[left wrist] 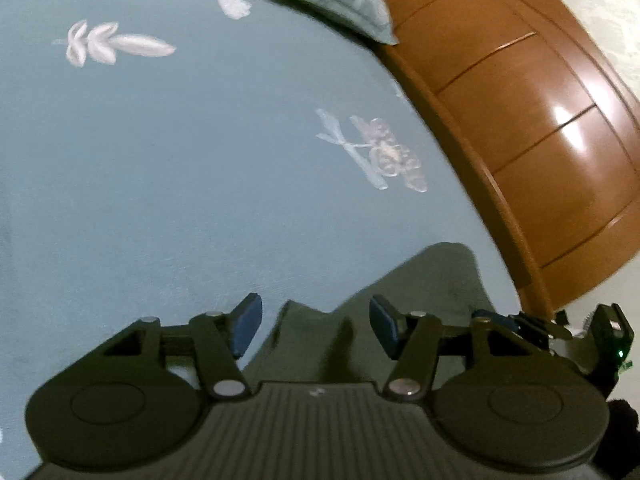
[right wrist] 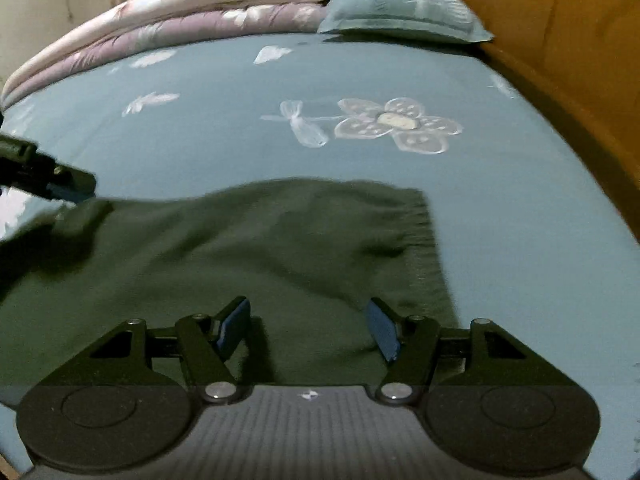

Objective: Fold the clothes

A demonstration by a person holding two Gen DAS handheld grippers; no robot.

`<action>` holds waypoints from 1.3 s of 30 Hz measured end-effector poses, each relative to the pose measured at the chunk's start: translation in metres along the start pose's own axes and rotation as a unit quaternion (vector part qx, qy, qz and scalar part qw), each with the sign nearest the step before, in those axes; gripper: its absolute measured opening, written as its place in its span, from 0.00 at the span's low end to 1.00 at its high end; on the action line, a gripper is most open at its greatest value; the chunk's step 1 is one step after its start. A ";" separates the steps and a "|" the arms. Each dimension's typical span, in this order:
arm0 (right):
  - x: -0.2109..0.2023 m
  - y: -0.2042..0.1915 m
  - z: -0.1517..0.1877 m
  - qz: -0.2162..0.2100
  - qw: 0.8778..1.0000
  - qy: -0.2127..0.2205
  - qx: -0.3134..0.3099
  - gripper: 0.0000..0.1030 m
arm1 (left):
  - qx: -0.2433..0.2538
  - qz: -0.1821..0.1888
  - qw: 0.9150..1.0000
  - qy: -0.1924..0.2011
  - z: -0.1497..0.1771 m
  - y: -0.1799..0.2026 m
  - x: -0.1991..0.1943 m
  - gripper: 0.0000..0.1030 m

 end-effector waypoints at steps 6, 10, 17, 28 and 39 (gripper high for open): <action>0.006 -0.034 0.013 -0.034 0.996 -0.012 -0.081 0.72 | 0.056 -0.016 0.998 -0.019 0.015 0.027 -0.008 0.65; 0.003 -0.043 0.035 0.019 0.983 -0.021 -0.184 0.77 | 0.098 -0.067 0.992 -0.032 0.028 0.039 -0.013 0.65; -0.010 -0.075 0.026 -0.072 0.974 -0.001 -0.215 0.78 | 0.095 -0.106 0.989 -0.036 0.045 0.045 -0.030 0.65; -0.004 -0.076 0.029 -0.088 0.942 -0.021 -0.323 0.83 | 0.051 -0.189 0.981 -0.010 0.086 0.056 -0.042 0.65; 0.024 -0.102 -0.002 -0.122 0.951 -0.029 -0.283 0.91 | -0.055 -0.148 0.988 0.002 0.115 0.034 -0.035 0.66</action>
Point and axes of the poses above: each gripper's, at about its wrist camera, not at the fingertips, and x roughly the way its jaws point, y to its right, z to its underside, the point moved 3 cm from there along x, roughly the way its jaws point, and after that the axes turned 10 degrees about -y, right-handed, at the moved point
